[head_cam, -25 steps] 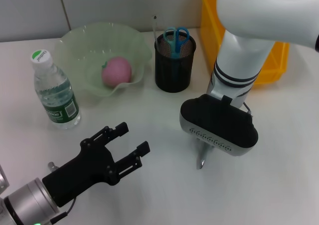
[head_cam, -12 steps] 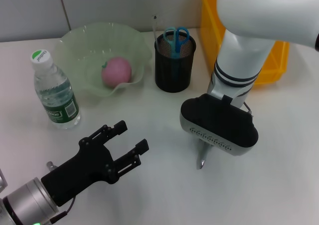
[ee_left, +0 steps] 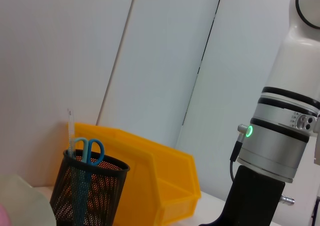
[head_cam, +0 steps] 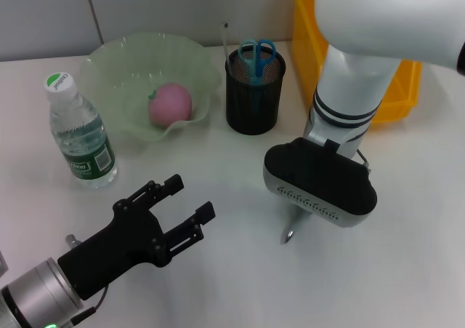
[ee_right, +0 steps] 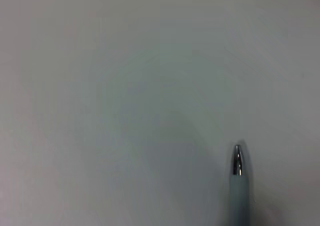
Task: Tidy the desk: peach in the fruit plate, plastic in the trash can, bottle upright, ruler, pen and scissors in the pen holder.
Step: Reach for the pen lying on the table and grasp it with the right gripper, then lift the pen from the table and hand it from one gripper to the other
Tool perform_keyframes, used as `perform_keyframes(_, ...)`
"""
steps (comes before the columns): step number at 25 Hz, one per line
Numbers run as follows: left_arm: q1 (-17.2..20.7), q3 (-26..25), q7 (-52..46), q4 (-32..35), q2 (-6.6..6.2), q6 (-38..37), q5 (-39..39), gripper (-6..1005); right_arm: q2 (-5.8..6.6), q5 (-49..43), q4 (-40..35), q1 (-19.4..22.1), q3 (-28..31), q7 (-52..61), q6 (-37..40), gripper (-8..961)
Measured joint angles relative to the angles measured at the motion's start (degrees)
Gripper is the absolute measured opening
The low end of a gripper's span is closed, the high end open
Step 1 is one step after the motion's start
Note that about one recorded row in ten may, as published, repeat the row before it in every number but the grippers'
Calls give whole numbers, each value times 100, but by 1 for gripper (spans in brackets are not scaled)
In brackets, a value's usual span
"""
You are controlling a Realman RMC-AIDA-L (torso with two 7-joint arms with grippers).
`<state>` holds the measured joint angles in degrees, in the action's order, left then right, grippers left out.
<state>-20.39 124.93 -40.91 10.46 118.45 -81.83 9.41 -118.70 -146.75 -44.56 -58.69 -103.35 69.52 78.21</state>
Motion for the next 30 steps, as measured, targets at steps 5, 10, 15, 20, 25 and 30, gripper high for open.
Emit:
perform_keyframes(5, 0, -9, 12, 0, 0, -9, 0, 754, -9, 4, 20, -3, -1, 0, -7, 168)
perform_keyframes(10, 0, -12, 14, 0, 2, -19, 0, 754, -10, 41, 33, -1, 43, -114, -9, 144)
perform_keyframes(15, 0, -13, 13, 1, 8, -47, 0, 755, 11, 72, -119, 41, 289, -219, 64, 120)
perform_keyframes(20, 81, -33, 12, 144, 16, -60, -1, 755, 38, 77, -545, 142, 925, -203, 369, 121)
perform_keyframes(25, 150, -57, 11, 267, -3, -136, -1, 755, 12, 50, -1173, 387, 1948, -205, 957, 121)
perform_keyframes(30, 155, -89, 18, 281, -4, -277, -1, 755, -36, 324, -1699, 763, 2743, -107, 1376, 120)
